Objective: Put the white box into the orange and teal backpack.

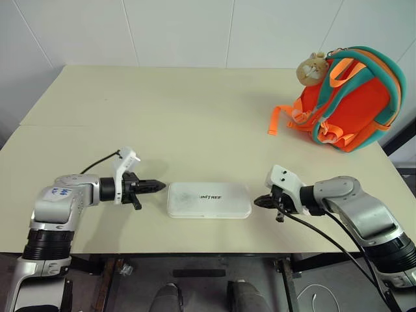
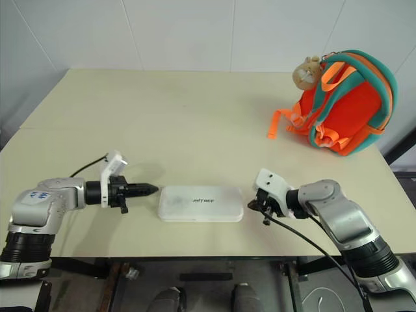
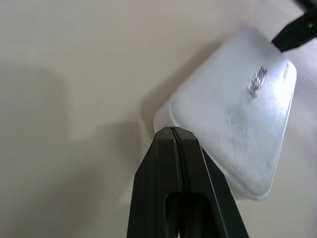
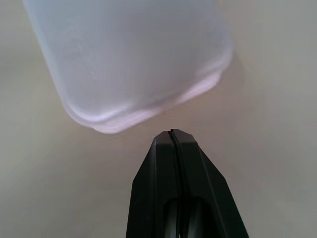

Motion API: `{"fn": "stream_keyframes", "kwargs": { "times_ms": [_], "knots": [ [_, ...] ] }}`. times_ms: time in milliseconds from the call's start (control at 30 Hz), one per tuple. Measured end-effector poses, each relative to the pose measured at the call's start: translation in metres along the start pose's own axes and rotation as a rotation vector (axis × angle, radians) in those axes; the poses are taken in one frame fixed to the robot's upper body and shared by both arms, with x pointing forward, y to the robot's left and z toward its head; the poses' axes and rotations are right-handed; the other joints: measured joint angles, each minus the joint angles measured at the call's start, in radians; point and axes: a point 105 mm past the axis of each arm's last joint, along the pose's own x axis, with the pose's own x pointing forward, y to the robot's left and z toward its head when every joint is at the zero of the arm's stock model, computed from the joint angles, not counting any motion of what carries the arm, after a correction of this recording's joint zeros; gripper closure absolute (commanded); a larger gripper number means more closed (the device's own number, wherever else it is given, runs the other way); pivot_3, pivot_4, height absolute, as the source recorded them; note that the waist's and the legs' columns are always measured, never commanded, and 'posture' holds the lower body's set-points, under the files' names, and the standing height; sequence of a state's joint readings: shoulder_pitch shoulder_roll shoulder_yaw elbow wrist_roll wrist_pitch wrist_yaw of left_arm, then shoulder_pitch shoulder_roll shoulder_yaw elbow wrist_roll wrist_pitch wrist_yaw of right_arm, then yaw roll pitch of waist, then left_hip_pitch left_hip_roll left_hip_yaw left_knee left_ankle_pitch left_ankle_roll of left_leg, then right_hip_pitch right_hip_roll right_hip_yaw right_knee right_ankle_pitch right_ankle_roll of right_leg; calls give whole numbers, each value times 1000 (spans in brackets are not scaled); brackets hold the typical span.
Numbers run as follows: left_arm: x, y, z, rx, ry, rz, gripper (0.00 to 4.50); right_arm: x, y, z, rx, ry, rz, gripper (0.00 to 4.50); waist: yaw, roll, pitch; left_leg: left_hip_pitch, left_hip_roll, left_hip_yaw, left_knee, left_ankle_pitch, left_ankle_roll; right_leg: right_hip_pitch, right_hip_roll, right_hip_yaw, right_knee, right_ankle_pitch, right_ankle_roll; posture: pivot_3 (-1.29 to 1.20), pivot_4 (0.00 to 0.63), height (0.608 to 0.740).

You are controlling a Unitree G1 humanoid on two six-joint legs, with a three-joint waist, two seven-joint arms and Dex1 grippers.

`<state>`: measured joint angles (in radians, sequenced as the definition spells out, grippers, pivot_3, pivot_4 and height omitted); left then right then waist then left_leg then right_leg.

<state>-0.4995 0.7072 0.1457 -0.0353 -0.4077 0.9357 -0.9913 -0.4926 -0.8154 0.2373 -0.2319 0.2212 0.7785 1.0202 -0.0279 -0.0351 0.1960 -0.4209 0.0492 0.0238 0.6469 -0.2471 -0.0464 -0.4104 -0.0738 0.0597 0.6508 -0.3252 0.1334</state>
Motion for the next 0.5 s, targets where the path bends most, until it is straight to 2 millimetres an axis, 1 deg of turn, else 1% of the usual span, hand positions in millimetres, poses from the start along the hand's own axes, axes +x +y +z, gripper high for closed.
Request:
{"fn": "stream_keyframes", "kwargs": {
  "times_ms": [33,100,133,267,500],
  "knots": [
    [-1,1,2,-7,-17,8,4500,-1,-1,0,-5,0,-4,4469,0,0,0,0,0,0,0,0,0,0,0,0,0,0,0,0,150,740],
    [-4,4,8,-41,-81,23,4129,-4,-6,-3,-12,15,-23,4115,0,0,0,0,0,0,1,0,0,0,0,0,0,0,0,0,150,740],
    [-5,5,9,-54,-85,36,3945,-7,-10,-6,-16,25,-38,3924,0,0,0,0,0,0,1,0,0,0,0,0,0,0,0,0,150,740],
    [-14,12,9,-91,-83,94,2711,-16,-23,-10,-23,44,-94,2620,-1,0,0,0,0,0,0,0,0,0,0,0,0,0,0,0,150,740],
    [-22,19,1,-196,-29,161,566,-17,-28,-7,-43,35,-106,318,-1,0,0,0,0,0,0,0,0,0,0,0,0,0,0,0,150,740]
  ]
}}
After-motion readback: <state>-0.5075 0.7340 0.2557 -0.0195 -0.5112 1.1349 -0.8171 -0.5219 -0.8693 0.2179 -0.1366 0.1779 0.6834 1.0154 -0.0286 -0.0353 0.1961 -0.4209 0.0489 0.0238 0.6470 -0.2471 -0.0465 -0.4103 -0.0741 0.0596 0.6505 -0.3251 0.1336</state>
